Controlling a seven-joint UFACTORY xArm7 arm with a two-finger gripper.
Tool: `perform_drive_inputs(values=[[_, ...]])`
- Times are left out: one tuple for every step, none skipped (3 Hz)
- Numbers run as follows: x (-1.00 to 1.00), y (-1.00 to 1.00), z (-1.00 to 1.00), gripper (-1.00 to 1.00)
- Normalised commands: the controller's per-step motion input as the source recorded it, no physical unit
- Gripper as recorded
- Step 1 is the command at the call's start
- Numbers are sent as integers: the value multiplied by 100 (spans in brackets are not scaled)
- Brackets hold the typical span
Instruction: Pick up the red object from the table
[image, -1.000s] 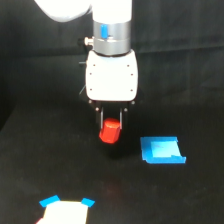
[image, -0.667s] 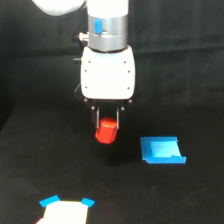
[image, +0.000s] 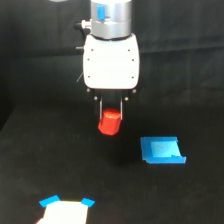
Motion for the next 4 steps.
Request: perform_drive_inputs(values=[[-50, 29, -4, -100], [-39, -15, 8, -100], [14, -13, -63, -100], [31, -40, -31, -54]])
